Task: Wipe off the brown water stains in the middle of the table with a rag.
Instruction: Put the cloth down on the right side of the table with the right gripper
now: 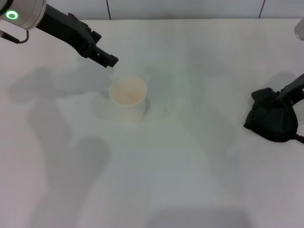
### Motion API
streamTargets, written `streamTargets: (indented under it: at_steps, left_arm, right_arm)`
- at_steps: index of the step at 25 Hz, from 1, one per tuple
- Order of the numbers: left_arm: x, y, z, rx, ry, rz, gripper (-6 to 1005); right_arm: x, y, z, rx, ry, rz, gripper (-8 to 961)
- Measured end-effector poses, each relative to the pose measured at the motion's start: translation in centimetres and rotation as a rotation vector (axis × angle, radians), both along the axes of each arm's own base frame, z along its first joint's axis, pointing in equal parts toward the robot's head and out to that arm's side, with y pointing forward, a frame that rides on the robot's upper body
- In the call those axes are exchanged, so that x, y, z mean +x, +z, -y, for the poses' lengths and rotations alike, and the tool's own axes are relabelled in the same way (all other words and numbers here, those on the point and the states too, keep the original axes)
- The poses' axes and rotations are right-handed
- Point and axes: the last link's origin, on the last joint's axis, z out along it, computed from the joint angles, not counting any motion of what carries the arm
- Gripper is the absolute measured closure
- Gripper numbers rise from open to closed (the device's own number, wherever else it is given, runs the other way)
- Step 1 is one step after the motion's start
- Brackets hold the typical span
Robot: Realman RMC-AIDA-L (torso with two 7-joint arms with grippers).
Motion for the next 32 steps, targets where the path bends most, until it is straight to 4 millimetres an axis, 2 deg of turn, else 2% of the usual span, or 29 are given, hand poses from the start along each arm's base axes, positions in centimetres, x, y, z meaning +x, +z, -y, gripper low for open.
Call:
streamTargets:
  at_steps: [5,14,24,25,28,32]
  left_arm:
    - [0.1,0.0,0.0,0.0,-0.002,0.0,118]
    - [0.0,0.0,0.0,-0.004,0.001,-0.006,118]
    - [0.0,-0.1,0.1,-0.005,0.001,-0.007,119]
    - [0.0,-0.1,0.1,-0.008,0.001,-0.006,119]
    - [0.7,-0.2,0.6,-0.044,-0.006,0.036,119]
    - [3.1,0.7,2.2,-0.128,-0.043,0.186,119]
  right_arm:
    - [0.7,0.6,0.1,0.02,-0.035,-0.03,737]
    - [0.8,1.1,0.0,0.038,-0.057,-0.058,525]
    - [0.5,1.1,0.0,0.033,-0.055,-0.071,129]
    - [0.4,1.1,0.0,0.031,-0.051,-0.078,92]
    - [-0.9,1.4,0.0,0.024,-0.017,-0.148,84]
    - [-3.1,2.4,0.6,0.003,0.077,-0.355,79]
